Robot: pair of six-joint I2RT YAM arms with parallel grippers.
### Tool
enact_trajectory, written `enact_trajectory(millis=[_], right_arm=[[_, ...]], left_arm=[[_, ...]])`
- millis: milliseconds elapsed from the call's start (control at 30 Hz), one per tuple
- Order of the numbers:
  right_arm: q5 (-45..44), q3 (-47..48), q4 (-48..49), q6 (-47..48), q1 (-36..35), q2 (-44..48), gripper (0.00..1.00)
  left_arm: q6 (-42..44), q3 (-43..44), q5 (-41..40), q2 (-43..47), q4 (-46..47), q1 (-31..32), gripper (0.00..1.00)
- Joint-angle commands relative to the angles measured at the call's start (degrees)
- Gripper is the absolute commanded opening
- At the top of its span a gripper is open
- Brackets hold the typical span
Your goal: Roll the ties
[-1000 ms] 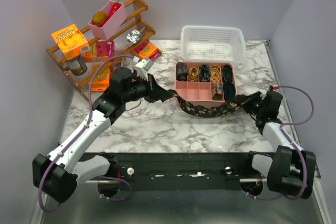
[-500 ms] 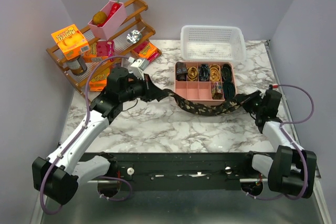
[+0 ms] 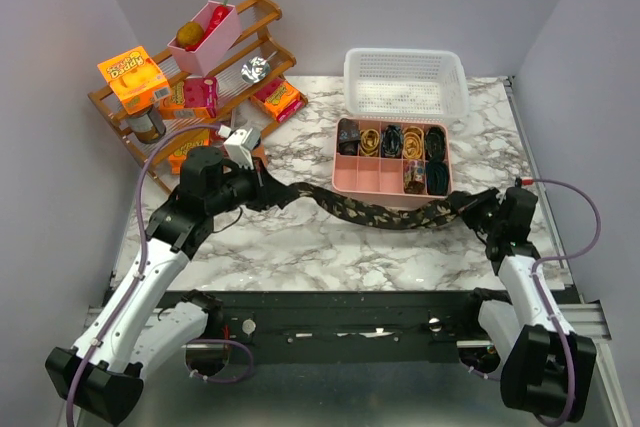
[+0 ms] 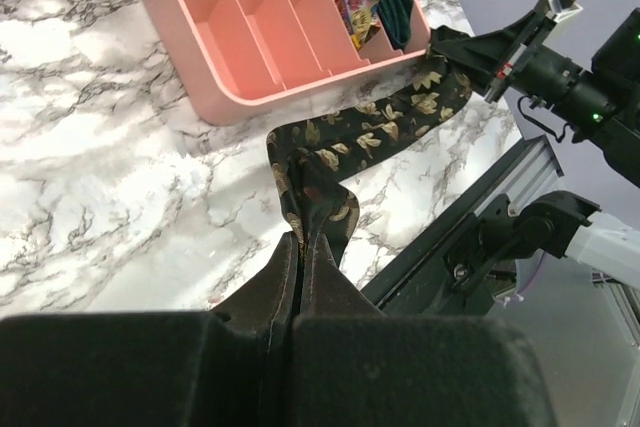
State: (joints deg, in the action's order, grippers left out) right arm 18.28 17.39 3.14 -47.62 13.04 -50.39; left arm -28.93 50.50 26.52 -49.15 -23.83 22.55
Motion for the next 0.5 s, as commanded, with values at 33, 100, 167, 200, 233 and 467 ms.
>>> enact_trajectory(millis=[33, 100, 167, 200, 233, 467], right_arm=[[-3.25, -1.04, -15.43, 2.17, -0.03, 4.94, 0.07], [-2.99, -0.08, -17.80, 3.49, -0.03, 6.87, 0.07], [-2.73, -0.07, -18.78, 4.11, -0.12, 7.76, 0.07], [-2.64, -0.68, -19.48, 4.54, -0.03, 7.76, 0.07], [-2.29, -1.12, -19.40, 4.72, -0.03, 7.59, 0.08], [0.08, -3.68, -14.57, 3.84, -0.12, 1.63, 0.19]], left_arm=[[0.45, -2.25, -1.04, 3.09, -2.71, -0.40, 0.00], [0.54, -2.34, -1.12, 3.35, -3.41, -0.40, 0.00], [0.98, -2.34, -1.12, 3.53, -4.37, -0.40, 0.00], [1.07, -2.16, -1.47, 3.62, -4.73, -0.40, 0.00], [1.15, -2.07, -1.82, 3.70, -5.16, -0.40, 0.00], [0.72, -1.02, -8.24, 4.23, -9.64, -0.48, 0.00]])
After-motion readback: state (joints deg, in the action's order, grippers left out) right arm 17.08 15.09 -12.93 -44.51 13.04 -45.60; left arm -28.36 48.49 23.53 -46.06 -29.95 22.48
